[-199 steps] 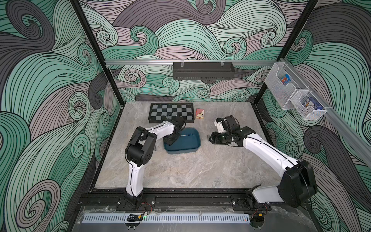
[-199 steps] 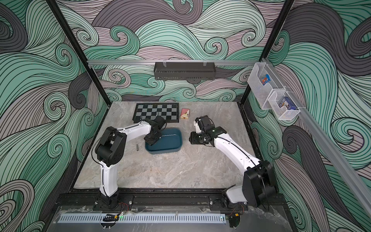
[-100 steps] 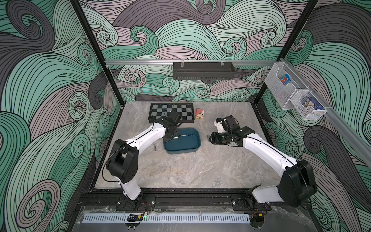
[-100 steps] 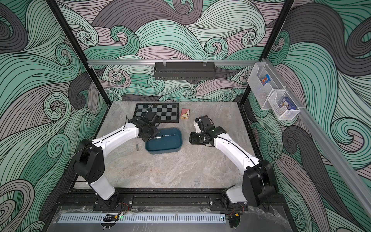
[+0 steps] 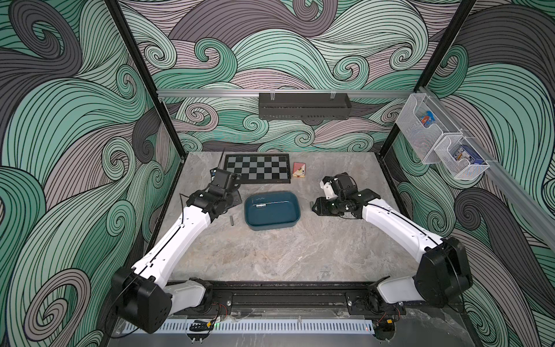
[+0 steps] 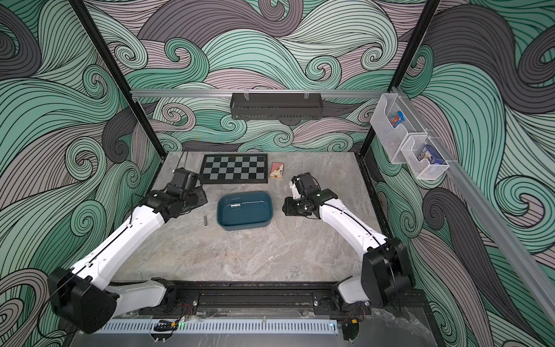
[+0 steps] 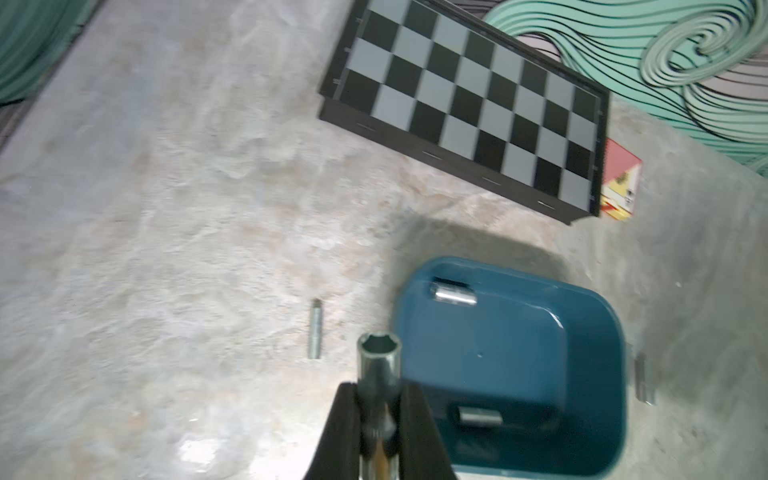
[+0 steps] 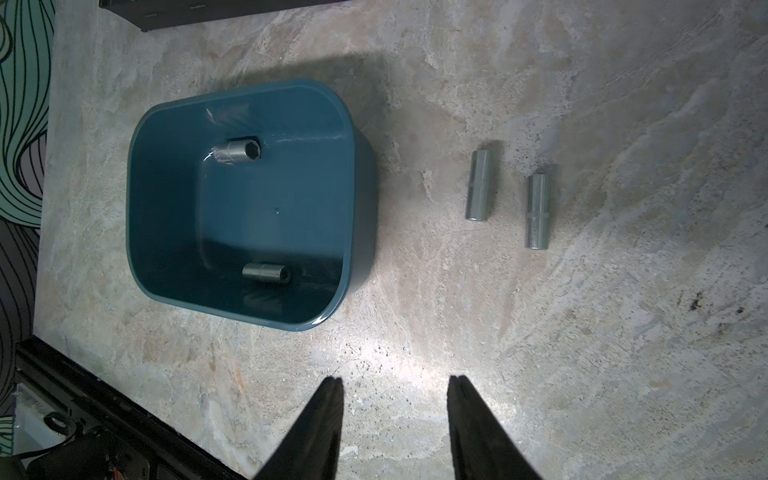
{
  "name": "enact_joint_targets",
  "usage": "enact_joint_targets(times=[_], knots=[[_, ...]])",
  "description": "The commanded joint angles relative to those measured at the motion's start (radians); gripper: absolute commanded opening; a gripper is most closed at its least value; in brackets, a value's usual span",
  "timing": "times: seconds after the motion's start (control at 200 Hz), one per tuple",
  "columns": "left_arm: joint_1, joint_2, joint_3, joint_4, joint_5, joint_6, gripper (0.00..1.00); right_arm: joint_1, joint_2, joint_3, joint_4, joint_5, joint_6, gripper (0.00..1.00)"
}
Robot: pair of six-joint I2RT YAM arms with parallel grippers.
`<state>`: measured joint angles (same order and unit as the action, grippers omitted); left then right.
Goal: Take out the socket from the storage box
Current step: Place the socket head at the center of the board.
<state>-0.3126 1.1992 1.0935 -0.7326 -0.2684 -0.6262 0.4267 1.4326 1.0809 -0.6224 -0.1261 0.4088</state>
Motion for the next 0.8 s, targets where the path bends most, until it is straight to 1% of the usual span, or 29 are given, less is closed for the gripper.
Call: enact_joint_targets(times=[0.0,0.1,0.225,0.36,0.43,0.55,0.64,0.771,0.796], knots=[[0.071,-0.062,-0.059,-0.034,-0.039,0.13,0.0,-0.003,0.037,0.03,0.011,-0.036,0.018,0.45],[0.109,-0.06,-0.095,-0.007,-0.041,0.18,0.0,-0.003,0.061,0.034,0.014,-0.048,0.024,0.45],[0.146,0.018,-0.083,-0.022,-0.035,0.204,0.0,-0.003,0.052,0.012,0.015,-0.026,0.018,0.45],[0.2,0.089,-0.069,-0.002,0.055,0.263,0.0,-0.003,0.051,-0.007,0.02,-0.021,0.013,0.45],[0.222,0.117,-0.072,0.025,0.109,0.328,0.0,-0.003,0.054,-0.007,0.022,-0.023,0.013,0.45],[0.233,0.146,-0.11,0.07,0.144,0.375,0.0,-0.003,0.06,-0.004,0.025,-0.024,0.013,0.45],[0.235,0.172,-0.137,0.082,0.133,0.368,0.0,-0.002,0.061,-0.002,0.025,-0.024,0.011,0.45],[0.236,0.218,-0.115,0.051,0.179,0.342,0.0,-0.005,0.063,-0.001,0.029,-0.026,0.015,0.45],[0.236,0.254,-0.113,0.048,0.177,0.34,0.0,-0.005,0.063,-0.002,0.031,-0.03,0.015,0.45]])
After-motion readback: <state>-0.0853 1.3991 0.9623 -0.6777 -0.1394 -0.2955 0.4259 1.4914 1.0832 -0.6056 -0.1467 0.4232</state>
